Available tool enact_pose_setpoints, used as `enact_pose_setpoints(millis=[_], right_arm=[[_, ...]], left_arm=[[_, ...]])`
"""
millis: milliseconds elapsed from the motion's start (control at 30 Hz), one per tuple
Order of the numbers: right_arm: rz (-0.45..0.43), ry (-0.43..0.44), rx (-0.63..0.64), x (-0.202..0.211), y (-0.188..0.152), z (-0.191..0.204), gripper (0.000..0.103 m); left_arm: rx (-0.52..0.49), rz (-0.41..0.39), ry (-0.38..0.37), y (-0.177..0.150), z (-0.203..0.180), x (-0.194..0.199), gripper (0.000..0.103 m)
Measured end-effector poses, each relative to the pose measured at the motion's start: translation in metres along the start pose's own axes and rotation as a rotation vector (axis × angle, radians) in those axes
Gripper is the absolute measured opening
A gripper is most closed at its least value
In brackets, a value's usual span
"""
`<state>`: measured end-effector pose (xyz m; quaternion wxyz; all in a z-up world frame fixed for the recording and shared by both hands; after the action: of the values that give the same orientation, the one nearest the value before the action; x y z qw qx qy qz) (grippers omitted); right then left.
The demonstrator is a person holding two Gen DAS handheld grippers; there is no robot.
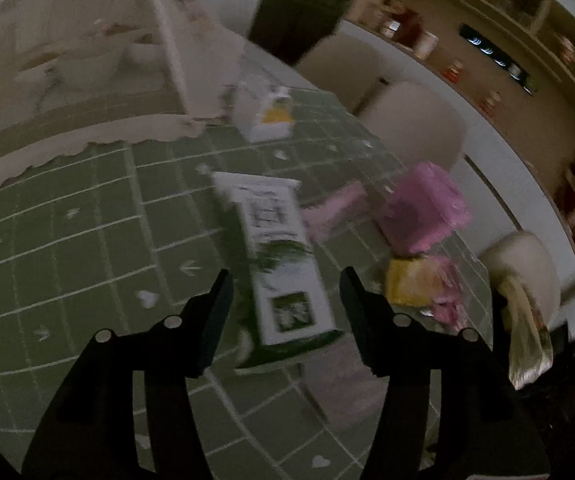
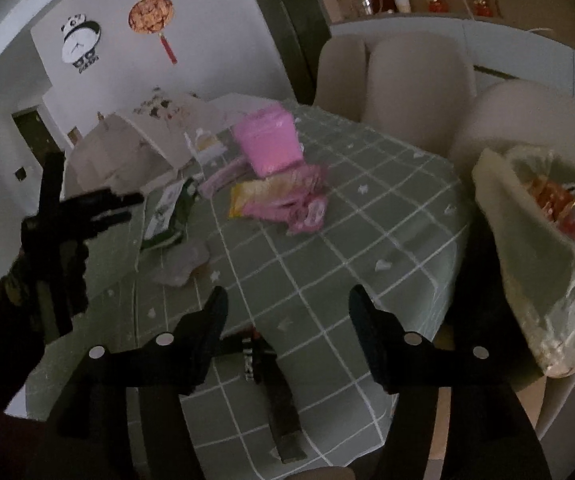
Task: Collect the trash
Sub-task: 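Move both open tools back over the items on the table, then grasp the clear plastic wrapper with the left tool while the right tool grasps the black strip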
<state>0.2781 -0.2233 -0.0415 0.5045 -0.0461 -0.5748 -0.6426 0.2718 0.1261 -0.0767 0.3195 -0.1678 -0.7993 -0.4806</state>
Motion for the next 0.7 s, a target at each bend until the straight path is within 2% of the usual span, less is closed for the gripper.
enact_pose_setpoints(millis=[100, 233, 433, 700], right_arm=[[0.047, -0.015, 0.033, -0.008, -0.008, 0.005, 0.059], [0.092, 0.010, 0.046, -0.016, -0.017, 0.008, 0.059], [0.152, 0.047, 0.090, -0.029, -0.031, 0.018, 0.059], [0.183, 0.062, 0.076, -0.034, -0.041, 0.016, 0.059]], left_arm=[[-0.125, 0.051, -0.064, -0.019, -0.024, -0.002, 0.053], [-0.194, 0.129, -0.121, -0.051, -0.039, -0.002, 0.053], [-0.149, 0.213, -0.086, -0.081, -0.036, -0.017, 0.053], [-0.116, 0.218, -0.048, -0.080, -0.049, -0.030, 0.053]])
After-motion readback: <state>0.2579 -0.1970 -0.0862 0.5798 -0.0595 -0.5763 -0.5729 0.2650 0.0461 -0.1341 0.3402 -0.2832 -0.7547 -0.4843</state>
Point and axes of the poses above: each gripper's, at about its wrist camera, not at the fingertips, and x roughly against the way its jaws point, z to its left, y to its top, the point moved 4 cm from there along -x, roughly the way its jaws point, and after that the axes turned 6 degrees about -z, right-handed, at the moved point
